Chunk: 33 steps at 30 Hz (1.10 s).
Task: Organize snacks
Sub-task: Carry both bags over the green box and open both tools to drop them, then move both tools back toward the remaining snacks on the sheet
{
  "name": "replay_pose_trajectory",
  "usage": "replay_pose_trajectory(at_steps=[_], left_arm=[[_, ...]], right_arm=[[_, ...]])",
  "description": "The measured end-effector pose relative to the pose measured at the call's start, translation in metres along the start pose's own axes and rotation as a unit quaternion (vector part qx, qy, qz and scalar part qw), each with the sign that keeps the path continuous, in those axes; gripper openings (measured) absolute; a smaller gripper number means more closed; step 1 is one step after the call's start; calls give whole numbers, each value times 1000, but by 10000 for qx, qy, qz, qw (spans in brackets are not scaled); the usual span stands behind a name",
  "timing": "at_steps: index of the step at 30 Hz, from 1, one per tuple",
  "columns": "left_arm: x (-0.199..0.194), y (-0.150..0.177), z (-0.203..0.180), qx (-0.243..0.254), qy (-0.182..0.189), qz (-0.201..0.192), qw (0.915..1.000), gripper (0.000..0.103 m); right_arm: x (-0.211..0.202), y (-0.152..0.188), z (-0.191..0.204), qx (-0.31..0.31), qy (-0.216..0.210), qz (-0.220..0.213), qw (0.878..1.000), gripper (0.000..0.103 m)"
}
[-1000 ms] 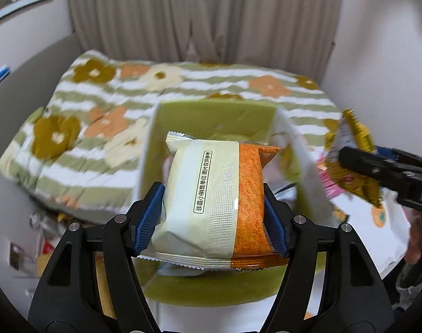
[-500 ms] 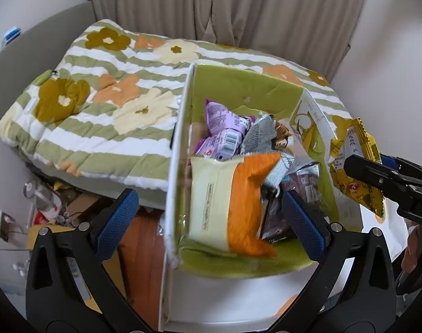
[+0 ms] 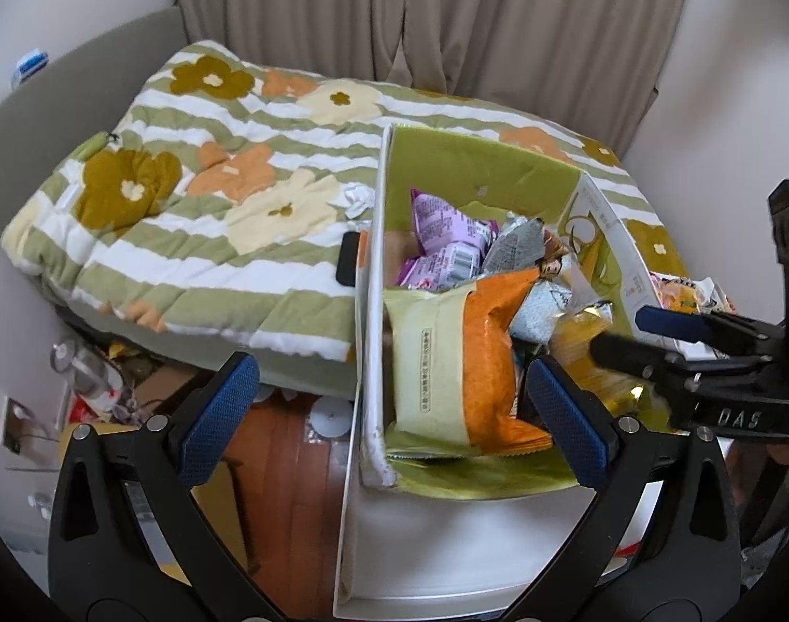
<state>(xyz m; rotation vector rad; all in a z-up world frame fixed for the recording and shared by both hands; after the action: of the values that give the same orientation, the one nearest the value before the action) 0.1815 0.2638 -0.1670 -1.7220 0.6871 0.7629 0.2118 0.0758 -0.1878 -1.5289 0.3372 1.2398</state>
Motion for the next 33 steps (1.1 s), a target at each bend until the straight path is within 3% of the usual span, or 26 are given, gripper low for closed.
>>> replay_pose_trajectory(at_steps=[1,3,5,7,20,27,33], left_arm=[[2,2,2,-26,0,43,10000,103],[5,4,4,-80,2,78,9999,103],[3,3,5,-149,77,61,9998,103],[1,3,4,-187,163,26,9997,103],[-22,-2,-15,-244,5,-175,9995,103],[-47,2,-56,-259,-97,-489,9984,103],[-58,11,-111,-247,-77,-685,9973,103]], right_arm=[[6,3,1,25,-5,94,10000,76],[9,5,3,108,-97,141,9998,84],[3,6,3,128,15,43,9999,87],[-4,6,2,35,172,-17,9998,96],[-35,10,-5,8,210,-268,9994,96],[-63,18,-23,-18,168,-578,9982,96],[-102,32,-68,-63,275,-926,9953,96]])
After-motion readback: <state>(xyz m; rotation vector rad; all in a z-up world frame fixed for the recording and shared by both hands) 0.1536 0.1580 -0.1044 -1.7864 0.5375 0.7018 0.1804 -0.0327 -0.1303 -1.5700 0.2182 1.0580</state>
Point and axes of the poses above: each gripper's, at about its wrist camera, not at the fingertips, and x roughly the way its jaws point, z to its left, y to its underside, the point moved 5 cm from there along x, roughly the way its jaws point, and after that the axes turned 7 degrees about -x, right-handed, at the moved point
